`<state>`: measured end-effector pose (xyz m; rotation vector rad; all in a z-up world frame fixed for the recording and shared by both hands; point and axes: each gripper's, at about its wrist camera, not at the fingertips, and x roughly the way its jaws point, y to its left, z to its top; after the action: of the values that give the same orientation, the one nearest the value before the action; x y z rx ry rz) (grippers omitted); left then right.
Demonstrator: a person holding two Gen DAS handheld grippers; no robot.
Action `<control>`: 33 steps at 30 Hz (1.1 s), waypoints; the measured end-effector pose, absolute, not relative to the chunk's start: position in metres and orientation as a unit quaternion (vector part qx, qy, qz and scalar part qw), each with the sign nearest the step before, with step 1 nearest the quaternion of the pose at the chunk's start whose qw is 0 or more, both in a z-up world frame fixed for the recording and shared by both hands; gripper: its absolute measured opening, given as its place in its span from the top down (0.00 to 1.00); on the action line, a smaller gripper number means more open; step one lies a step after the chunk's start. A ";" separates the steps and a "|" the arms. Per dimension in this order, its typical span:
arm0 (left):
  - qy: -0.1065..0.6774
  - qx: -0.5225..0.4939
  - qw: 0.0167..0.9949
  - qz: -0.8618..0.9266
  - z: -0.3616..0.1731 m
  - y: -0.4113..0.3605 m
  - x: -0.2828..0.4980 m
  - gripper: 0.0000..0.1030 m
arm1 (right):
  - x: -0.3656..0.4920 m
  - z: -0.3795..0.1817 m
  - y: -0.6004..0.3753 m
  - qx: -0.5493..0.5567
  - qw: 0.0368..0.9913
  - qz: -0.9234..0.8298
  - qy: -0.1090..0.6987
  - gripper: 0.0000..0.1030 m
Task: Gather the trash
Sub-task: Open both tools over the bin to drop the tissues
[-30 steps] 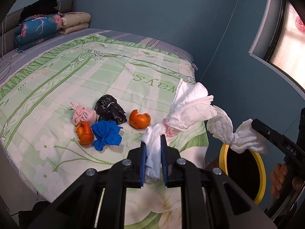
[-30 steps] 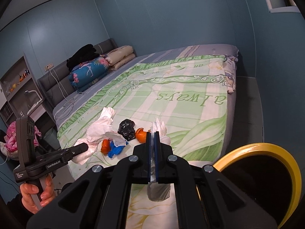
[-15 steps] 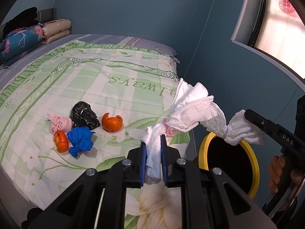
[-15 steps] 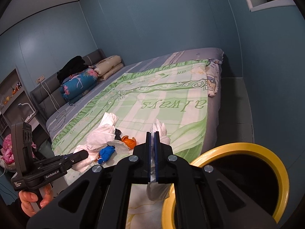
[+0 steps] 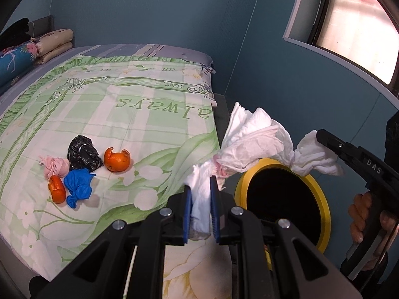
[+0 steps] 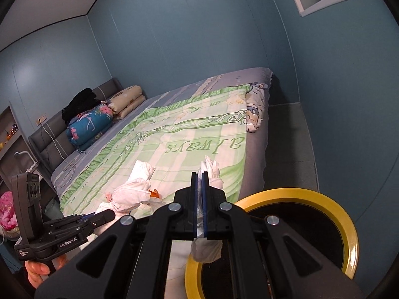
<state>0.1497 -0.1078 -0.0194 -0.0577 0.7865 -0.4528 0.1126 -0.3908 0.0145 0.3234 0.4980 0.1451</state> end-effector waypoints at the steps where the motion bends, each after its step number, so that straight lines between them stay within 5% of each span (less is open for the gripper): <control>1: 0.381 -0.025 0.897 -0.221 -0.019 -0.112 0.150 0.88 | 0.111 0.014 -0.393 0.162 0.954 0.068 0.245 0.98; 29: 0.434 0.054 0.851 -0.291 -0.059 -0.215 0.139 0.87 | 0.083 0.005 -0.461 0.211 0.955 0.012 0.208 0.98; 33: 0.434 0.068 0.846 -0.302 -0.063 -0.230 0.135 0.73 | 0.077 0.010 -0.469 0.218 0.956 0.012 0.194 0.98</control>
<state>0.1351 -0.2303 -0.0628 0.1428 0.9147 -0.6363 0.0770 -0.4692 0.0097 0.4415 0.3945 0.0233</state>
